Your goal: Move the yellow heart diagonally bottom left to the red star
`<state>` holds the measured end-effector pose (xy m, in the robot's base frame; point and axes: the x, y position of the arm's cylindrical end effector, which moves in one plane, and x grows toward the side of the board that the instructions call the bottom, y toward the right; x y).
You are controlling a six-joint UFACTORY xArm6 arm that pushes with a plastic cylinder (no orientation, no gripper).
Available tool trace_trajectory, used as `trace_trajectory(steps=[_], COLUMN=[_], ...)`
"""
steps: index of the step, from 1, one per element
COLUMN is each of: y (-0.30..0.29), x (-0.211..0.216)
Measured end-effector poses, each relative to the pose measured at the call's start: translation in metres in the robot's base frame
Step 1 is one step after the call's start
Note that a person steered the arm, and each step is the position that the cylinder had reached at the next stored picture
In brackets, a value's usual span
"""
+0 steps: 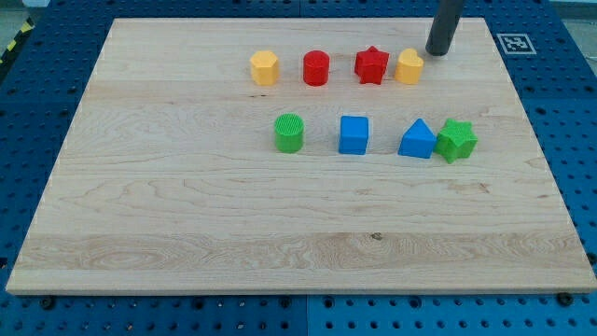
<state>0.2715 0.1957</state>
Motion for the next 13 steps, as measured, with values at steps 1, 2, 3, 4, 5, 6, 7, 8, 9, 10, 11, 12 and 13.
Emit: trace_trajectory(steps=[1,2,3,4,5,6,7,8,9,10,11,12,13], y=[-0.023,-0.027,-0.028,-0.029,-0.032,-0.029,-0.039,-0.048,-0.048,-0.048,-0.038,-0.039,-0.054], x=[0.001,0.011,0.029,0.036,0.042,0.025,0.023,0.061,0.089,0.092,0.076,0.075,0.08])
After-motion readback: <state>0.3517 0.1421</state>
